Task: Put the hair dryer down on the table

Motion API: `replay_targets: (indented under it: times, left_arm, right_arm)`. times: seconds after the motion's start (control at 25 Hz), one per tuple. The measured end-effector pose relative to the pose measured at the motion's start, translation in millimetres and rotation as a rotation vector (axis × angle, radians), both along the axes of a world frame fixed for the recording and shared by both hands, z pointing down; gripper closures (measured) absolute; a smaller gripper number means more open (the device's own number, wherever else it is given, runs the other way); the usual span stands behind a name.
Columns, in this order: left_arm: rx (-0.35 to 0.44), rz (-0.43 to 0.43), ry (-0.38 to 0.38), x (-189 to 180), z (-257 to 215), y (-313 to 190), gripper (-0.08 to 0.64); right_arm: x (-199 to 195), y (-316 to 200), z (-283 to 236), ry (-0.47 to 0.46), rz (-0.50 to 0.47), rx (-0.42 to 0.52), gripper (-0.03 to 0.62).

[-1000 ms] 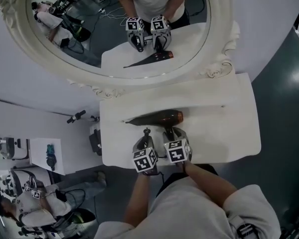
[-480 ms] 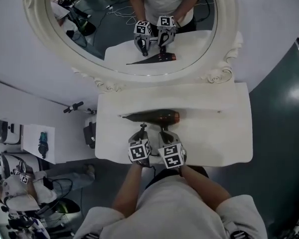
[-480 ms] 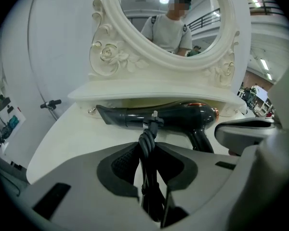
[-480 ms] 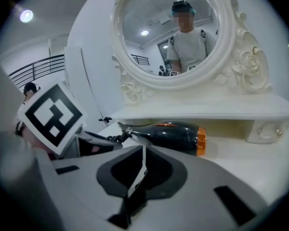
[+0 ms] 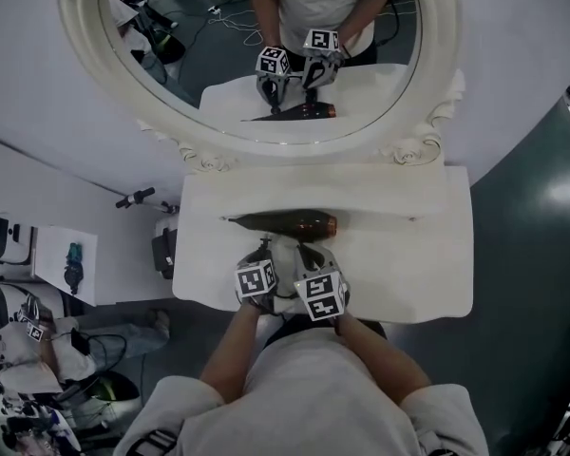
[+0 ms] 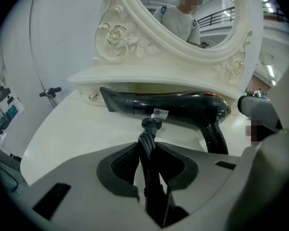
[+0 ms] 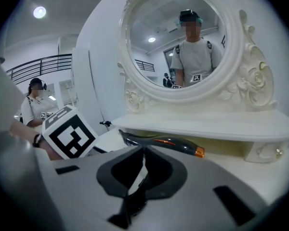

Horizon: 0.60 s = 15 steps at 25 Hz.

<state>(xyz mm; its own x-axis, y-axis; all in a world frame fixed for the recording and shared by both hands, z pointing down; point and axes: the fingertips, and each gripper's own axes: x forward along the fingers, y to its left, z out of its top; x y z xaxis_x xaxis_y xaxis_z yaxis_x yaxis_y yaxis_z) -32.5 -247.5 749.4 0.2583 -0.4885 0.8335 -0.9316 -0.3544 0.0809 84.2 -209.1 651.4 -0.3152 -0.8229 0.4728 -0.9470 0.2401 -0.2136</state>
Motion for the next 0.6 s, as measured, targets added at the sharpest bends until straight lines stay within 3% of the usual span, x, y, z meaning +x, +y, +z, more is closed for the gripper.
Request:
replay_targets:
  times: [0.6]
  left_arm:
    - [0.024,0.017,-0.023,-4,14,-1,0.469]
  right_arm:
    - [-12,8,-5,0.01,-0.011,0.006,0.565]
